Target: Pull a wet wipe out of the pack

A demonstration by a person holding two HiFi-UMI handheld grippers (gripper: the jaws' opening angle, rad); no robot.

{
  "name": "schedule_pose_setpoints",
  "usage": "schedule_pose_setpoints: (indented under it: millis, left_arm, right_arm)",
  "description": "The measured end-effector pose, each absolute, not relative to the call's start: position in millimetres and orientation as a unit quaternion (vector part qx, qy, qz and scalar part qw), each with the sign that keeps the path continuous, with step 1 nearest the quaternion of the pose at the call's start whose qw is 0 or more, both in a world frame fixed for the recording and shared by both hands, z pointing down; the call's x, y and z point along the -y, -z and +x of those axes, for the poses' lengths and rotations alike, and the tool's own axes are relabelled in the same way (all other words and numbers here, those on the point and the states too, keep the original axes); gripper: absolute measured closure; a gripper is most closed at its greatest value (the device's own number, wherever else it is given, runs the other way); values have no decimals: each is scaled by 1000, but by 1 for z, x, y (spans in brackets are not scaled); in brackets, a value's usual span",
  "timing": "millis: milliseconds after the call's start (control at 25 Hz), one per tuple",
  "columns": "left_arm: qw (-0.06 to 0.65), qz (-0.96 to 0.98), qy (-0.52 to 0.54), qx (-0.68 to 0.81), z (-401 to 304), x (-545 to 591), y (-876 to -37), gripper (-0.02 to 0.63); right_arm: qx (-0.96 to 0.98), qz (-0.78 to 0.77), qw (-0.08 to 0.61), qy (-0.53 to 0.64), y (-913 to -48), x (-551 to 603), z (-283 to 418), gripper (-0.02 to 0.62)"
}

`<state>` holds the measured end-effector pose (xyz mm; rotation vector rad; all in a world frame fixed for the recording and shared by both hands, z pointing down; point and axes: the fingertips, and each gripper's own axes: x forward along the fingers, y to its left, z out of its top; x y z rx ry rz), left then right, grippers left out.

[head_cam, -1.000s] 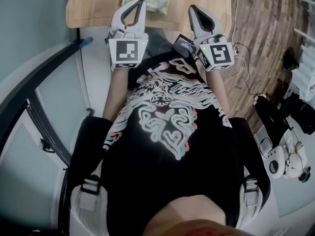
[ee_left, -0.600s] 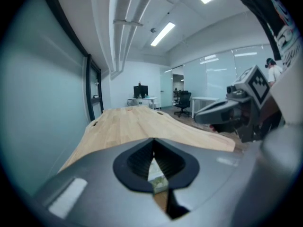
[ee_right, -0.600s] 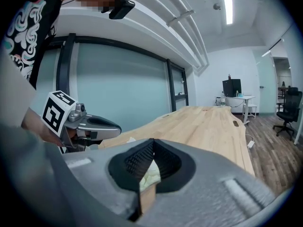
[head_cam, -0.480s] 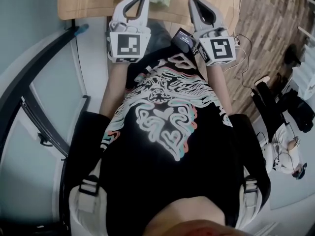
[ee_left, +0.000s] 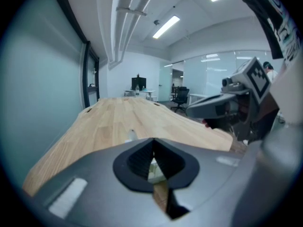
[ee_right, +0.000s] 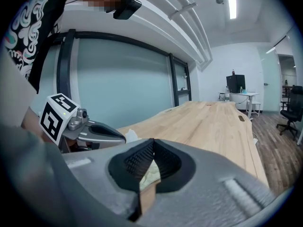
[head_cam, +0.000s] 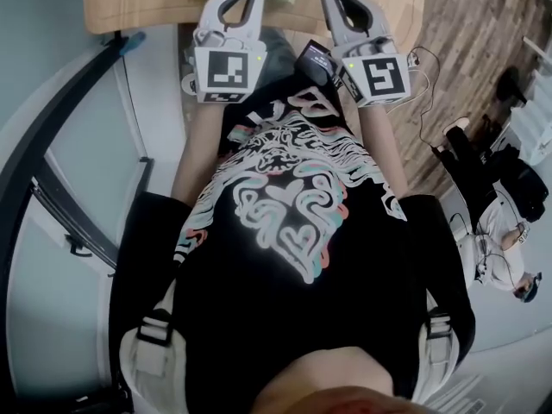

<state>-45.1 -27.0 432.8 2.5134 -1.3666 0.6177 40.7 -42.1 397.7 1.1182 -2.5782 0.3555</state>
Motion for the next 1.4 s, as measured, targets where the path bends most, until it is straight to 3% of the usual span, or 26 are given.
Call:
schedule_pose_setpoints:
  millis: [560,880,960,1400]
  left_arm:
    - [128,840,-228,476,-54,42,-459,618]
    - [124,841,-226,475,-62,46,-459,618]
    - [135,839,-219,479,-63,48,-457,618]
    - [158,839,-210,477,-63,54,-458,617]
  right_arm:
    - [911,342,182,-145,-431,52,10,595]
    - [918,296,232,-131,-445,50,-12,591]
    - [917,287,239,-138,-450,52,-16,531]
    - [925,255,249,-132,-458,61,-35,459]
